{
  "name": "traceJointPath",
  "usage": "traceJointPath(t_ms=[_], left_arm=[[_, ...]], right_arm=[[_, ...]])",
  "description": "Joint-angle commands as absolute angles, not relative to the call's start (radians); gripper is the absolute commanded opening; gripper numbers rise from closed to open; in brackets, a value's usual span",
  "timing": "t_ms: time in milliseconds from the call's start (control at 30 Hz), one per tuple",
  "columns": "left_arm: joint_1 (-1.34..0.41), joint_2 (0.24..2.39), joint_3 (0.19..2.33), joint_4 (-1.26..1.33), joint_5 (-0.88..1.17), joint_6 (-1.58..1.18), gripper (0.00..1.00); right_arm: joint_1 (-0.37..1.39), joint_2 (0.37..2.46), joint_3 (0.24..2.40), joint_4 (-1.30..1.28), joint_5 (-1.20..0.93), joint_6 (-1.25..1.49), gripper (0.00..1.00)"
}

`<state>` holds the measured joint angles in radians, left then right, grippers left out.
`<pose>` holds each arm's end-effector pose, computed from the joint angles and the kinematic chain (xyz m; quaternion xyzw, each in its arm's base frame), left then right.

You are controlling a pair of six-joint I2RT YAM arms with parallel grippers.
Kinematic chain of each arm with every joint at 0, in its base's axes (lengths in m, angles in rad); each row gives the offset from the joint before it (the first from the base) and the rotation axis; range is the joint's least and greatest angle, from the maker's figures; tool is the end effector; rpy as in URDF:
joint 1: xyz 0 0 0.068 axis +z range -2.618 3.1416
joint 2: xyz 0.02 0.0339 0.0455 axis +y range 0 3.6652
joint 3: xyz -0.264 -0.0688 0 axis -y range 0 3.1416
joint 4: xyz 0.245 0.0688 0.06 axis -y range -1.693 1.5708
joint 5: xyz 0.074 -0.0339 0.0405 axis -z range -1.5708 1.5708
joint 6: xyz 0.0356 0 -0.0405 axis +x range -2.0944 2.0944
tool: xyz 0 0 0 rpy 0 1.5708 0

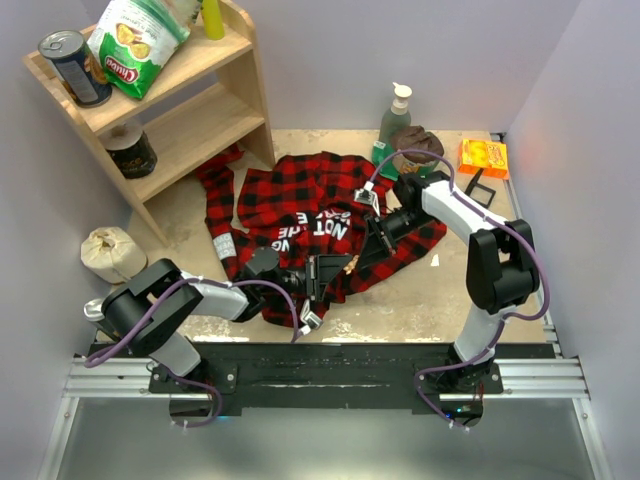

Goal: Remove the brooch from the garment
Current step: Adjust the brooch.

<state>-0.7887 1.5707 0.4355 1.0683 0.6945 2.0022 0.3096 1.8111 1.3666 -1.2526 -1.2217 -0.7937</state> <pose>0.1804 -0.2139 0.1739 0.7168 -0.1091 0.1621 0.6694 0.2936 0.1290 0.2332 -0.3976 0.7152 0.5681 0.0870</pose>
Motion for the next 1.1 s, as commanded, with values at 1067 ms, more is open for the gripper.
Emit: traceJointPath(t_ms=[1067], left_arm=[[-0.841,1.444,0.417,1.022,0.479,1.855,0.00]], right_arm=[[0.230,1.776,1.463,-1.210,-1.118,-0.796,0.38]])
